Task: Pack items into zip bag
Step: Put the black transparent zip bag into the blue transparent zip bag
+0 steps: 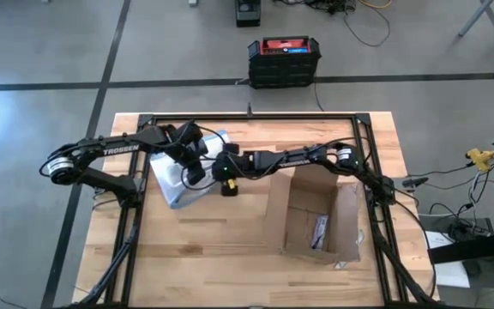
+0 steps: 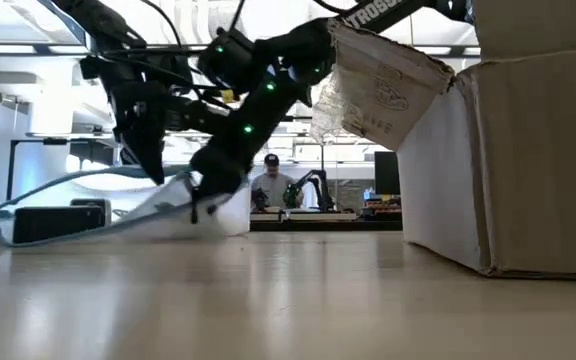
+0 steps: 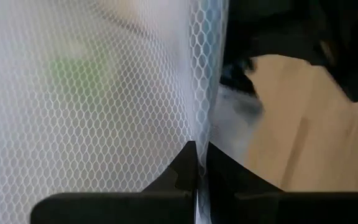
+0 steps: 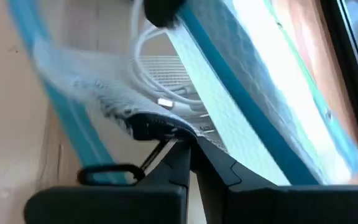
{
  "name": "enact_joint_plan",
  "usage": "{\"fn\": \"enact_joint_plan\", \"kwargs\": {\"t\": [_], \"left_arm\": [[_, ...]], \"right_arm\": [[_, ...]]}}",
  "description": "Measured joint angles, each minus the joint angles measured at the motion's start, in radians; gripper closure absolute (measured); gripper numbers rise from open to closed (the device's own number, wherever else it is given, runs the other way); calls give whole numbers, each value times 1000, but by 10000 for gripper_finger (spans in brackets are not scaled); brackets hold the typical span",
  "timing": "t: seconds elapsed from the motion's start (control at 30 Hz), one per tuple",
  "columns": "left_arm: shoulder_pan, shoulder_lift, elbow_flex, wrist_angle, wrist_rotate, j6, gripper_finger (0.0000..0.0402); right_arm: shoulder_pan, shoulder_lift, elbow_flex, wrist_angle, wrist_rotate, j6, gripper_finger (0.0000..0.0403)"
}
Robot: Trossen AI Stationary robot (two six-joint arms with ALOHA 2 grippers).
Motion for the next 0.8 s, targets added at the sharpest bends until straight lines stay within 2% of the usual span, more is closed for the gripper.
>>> {"fn": "enact_joint_plan", "kwargs": {"t": [0.07,0.17,0.3,0.4,0.5,0.53,0.7,0.8], "left_arm": [[0,0,0,11,6,-53,401],[0,-1,-1,36,38,-128,401],[0,-5,1,87,133,-144,401],[-1,-5,32,100,152,-107,401],[0,-5,64,99,163,-83,401],[0,-5,71,93,158,-82,401],[1,-5,91,92,146,-83,401],[0,-5,71,85,169,-84,401]], "right_arm": [[0,-17,-41,49,20,46,402],[-3,-41,-103,218,35,155,402],[-1,-26,-162,420,-99,204,402],[3,15,-165,453,-192,208,402],[5,56,-166,505,-227,201,403],[6,62,-166,519,-207,211,403],[7,66,-167,530,60,414,403],[-9,74,-170,571,132,536,403]]}}
